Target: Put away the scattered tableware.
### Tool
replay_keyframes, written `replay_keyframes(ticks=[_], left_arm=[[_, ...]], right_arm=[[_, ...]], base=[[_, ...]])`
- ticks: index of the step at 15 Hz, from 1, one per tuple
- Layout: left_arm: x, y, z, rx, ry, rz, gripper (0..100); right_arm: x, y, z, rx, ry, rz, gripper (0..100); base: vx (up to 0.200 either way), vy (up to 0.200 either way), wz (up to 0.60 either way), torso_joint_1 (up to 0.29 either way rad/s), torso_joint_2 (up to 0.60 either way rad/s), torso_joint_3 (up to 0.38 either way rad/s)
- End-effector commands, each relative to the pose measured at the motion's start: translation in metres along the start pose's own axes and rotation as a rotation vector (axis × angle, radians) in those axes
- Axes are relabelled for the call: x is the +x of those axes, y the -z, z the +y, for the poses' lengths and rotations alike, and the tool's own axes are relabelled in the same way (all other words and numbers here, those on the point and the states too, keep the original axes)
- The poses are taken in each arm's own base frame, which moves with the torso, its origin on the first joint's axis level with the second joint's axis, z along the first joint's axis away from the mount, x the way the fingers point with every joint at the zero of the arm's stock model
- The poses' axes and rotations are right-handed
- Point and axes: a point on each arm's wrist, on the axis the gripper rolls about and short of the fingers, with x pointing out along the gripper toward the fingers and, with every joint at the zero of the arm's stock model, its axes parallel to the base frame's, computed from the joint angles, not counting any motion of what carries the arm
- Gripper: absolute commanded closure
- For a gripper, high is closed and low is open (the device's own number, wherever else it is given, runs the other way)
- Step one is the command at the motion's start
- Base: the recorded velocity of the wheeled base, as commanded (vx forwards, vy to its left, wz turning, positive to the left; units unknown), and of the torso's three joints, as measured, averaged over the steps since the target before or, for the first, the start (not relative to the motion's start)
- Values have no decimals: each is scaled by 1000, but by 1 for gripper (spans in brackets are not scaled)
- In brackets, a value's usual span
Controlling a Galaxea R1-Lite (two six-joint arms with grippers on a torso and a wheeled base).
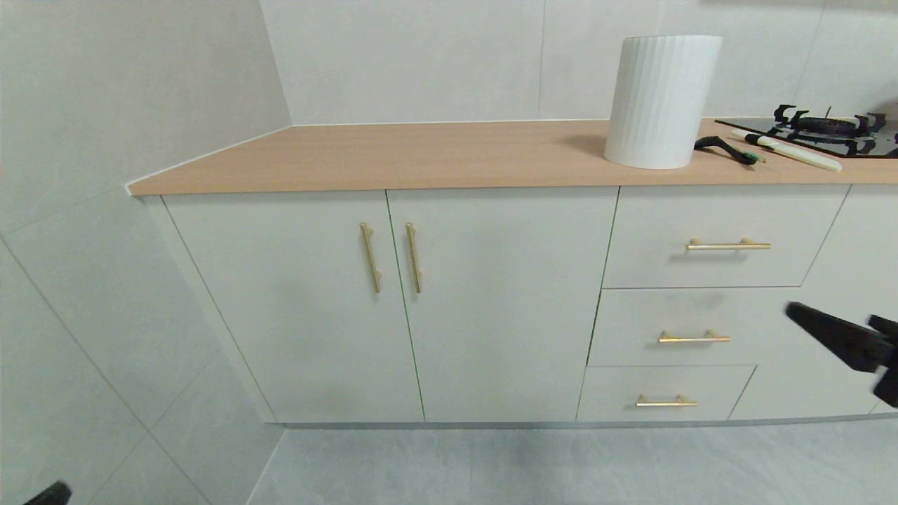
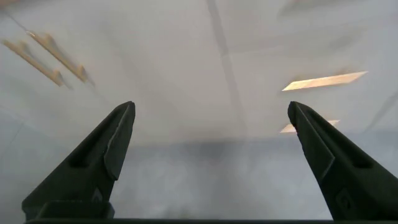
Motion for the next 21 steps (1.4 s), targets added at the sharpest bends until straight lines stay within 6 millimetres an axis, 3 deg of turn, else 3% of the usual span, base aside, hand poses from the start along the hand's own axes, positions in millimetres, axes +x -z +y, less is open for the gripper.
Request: replay_keyframes(ticks=[1,4,7,9,12,16,17,21], left_arm=[[-44,34,12,28,-62,-164,0],[-44,49,15,53,-182,-188,0],[-43,50,14,45,-280,-205,0],[-50,57,11,39,-368,-268,0],[-45,72,15,39,-471,-281,0],[-20,89,22,77,-403,-309,0],[-3,110,29,197,-416,-271,0],[-2,109,27,216,-310,-278,0]], right_arm=[[-95,38,-50,-137,208,-301,0],[-132,65,-58,-238,288,-339,0],[-139,89,-59,-250,383,-365,0],[-129,106,-65,-251,432,-320,0],[-126,113,-66,-258,430,-290,0],[-123,124,-66,-288,292,-171,0],[-122,124,-65,-293,270,-168,0],[-121,128,-62,-306,94,-121,0]], base=[[0,0,0,0,0,0],[0,0,0,0,0,0],[0,0,0,0,0,0],[0,0,0,0,0,0],[0,0,0,0,0,0],[0,0,0,0,0,0],[0,0,0,0,0,0],[0,0,0,0,0,0]])
